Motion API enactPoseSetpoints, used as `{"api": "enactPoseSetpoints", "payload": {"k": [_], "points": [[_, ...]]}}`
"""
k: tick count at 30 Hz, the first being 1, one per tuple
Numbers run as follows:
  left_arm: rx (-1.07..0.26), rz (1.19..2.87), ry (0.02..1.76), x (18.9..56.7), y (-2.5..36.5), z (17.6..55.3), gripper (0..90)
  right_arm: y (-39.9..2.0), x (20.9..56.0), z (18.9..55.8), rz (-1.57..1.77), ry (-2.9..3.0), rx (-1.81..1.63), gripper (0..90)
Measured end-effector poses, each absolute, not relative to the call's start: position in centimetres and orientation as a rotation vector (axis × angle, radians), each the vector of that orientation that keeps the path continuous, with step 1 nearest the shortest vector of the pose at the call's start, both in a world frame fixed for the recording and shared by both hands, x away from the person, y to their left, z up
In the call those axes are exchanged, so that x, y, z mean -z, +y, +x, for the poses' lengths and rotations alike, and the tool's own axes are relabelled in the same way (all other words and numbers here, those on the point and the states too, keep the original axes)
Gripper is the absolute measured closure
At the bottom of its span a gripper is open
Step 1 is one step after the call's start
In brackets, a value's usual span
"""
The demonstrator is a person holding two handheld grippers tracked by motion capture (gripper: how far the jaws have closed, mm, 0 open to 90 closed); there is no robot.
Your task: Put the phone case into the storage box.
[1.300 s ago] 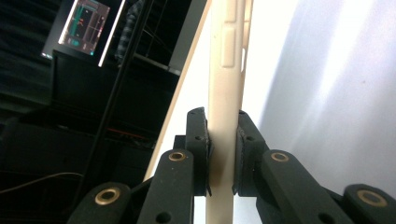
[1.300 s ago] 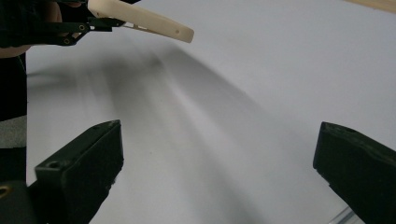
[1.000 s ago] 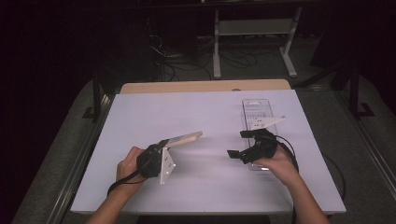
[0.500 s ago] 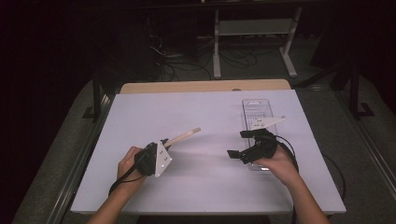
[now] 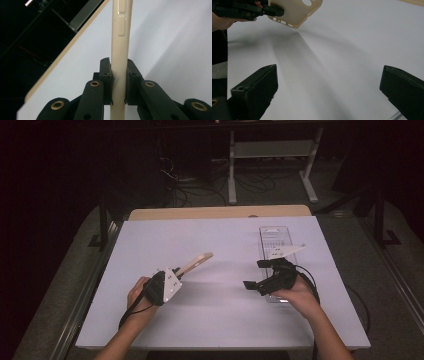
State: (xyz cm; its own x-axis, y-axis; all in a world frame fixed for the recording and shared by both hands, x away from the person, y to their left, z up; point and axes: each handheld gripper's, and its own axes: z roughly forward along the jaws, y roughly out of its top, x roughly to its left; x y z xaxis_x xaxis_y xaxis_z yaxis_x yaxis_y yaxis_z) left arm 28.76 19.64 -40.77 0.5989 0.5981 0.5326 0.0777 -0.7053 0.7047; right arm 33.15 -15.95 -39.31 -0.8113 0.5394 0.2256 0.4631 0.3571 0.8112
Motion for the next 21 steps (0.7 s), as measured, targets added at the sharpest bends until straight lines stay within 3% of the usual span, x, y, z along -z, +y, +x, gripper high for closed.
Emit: {"api": "enactPoseSetpoints", "payload": {"k": [21], "points": [[-0.783, 2.075, 0.756, 39.4, 18.7, 31.3, 79.3, -16.0, 39.3, 33.2, 0.947, 2.521, -1.479, 1.3]]}}
